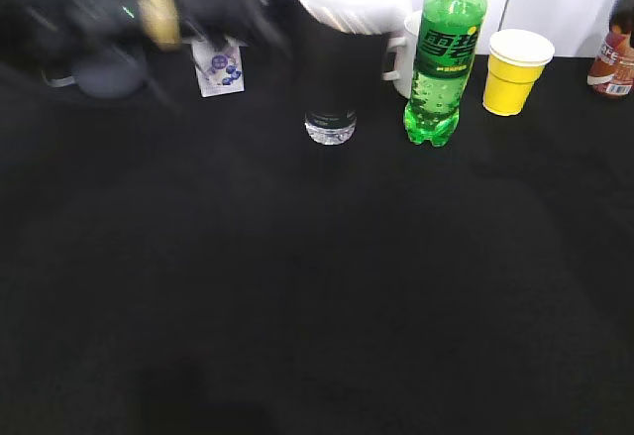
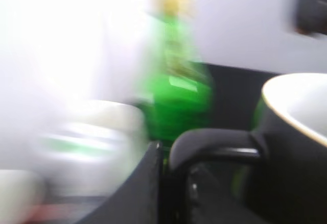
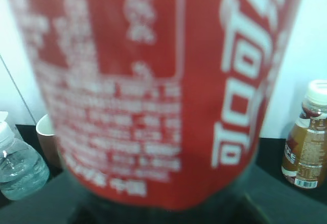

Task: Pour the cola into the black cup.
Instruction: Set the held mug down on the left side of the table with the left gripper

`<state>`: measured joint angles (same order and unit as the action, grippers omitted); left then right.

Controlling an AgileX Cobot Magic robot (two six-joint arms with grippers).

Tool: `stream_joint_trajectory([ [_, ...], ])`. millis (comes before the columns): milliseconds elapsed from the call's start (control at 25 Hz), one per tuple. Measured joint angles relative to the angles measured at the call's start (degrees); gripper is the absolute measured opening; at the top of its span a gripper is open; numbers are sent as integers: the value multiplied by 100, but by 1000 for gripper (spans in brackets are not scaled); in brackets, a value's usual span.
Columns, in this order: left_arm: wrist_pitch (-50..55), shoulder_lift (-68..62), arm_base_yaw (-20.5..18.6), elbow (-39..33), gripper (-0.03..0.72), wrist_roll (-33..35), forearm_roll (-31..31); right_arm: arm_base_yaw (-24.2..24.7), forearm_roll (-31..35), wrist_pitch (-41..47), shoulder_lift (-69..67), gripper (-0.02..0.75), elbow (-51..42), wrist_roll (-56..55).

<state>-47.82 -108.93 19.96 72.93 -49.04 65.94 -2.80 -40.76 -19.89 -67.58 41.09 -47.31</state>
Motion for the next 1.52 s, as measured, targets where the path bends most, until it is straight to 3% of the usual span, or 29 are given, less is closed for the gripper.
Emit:
stream_joint_trajectory([
  [160, 787, 983, -580, -393, 42, -78, -73, 0, 10, -6, 0, 356, 0, 0],
  [400, 1115, 1381, -830, -1270, 42, -78, -785, 0, -247, -24, 0, 356, 0, 0],
  [560, 1972, 1543, -845, -1445, 42, -78, -1153, 0, -448, -30, 0, 356, 0, 0],
  [640, 2039, 1613, -929, -1704, 42, 141, -1959, 0, -586, -30, 0, 356, 0, 0],
  [680, 2072, 1688, -977, -1942, 42, 560, -2529, 0, -597, -30, 0, 356, 0, 0],
  [720, 2058, 1777, -1003, -2246, 42, 1165, -3292, 0, -611, -30, 0, 356, 0, 0],
  [760, 1796, 1901, -1015, -2589, 42, 2059, -4449, 0, -636, -37, 0, 356, 0, 0],
  [840, 691, 2192, -997, -3393, 42, 3692, -6594, 0, -696, -47, 0, 356, 0, 0],
  [880, 128, 2295, -997, -3727, 42, 4081, -7247, 0, -703, -47, 0, 356, 0, 0],
  [1000, -468, 2351, -885, -4331, 42, 4540, -8076, 0, -726, -66, 0, 356, 0, 0],
  [1080, -508, 2309, -878, -4405, 42, 4904, -8180, 0, -732, -189, 0, 356, 0, 0],
  [1240, -1408, 1362, -856, -4405, 42, 4983, -7207, 0, -835, -389, 0, 356, 0, 0],
  [1360, -1644, 549, -856, -4352, 42, 4762, -6870, 0, -881, -389, 0, 356, 0, 0],
  [1520, -1710, 132, -856, -3630, 42, 4616, -6062, 0, -905, -395, 0, 356, 0, 0],
])
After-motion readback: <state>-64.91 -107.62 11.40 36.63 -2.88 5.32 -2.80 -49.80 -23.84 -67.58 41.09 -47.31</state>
